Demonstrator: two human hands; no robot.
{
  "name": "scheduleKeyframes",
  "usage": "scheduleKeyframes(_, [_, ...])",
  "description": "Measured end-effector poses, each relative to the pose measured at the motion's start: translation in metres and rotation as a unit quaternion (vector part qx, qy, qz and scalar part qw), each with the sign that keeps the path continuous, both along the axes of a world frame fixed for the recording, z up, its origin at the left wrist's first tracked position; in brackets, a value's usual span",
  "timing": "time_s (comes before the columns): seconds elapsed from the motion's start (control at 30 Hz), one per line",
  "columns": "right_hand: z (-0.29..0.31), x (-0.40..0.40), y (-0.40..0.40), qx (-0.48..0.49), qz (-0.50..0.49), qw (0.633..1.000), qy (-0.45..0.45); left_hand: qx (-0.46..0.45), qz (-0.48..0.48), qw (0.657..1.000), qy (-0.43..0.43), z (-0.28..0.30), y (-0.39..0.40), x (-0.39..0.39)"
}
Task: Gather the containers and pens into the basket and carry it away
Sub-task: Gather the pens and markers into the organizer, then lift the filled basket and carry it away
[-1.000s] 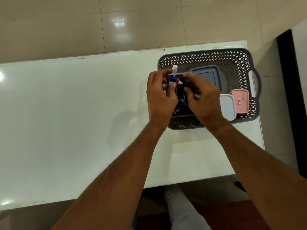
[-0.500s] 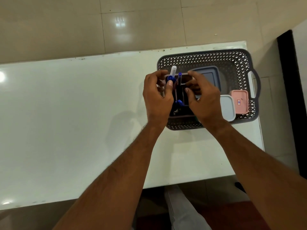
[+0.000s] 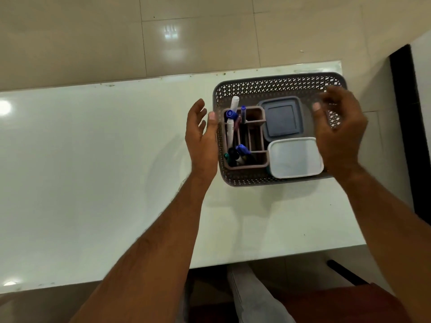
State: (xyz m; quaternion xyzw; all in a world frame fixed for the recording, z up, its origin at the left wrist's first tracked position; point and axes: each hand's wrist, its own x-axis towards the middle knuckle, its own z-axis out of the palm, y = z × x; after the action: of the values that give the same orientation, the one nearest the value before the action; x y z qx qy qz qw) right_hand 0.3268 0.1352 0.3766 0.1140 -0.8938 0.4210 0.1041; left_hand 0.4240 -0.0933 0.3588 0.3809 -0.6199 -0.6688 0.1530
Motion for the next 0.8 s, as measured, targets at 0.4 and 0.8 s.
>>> scheduleKeyframes(0.4, [-0.036, -0.041, 0.102, -0.061, -0.111, 0.978, -0.169, 0.093, -0.011, 0.993, -0.076, -0.026, 0.008, -0.003])
scheduleKeyframes(0.8, [-0.052, -0.055, 0.095, -0.134, -0.120, 0.951, -0.253, -0.001, 0.067, 0.986, -0.151, -0.035, 0.011, -0.015])
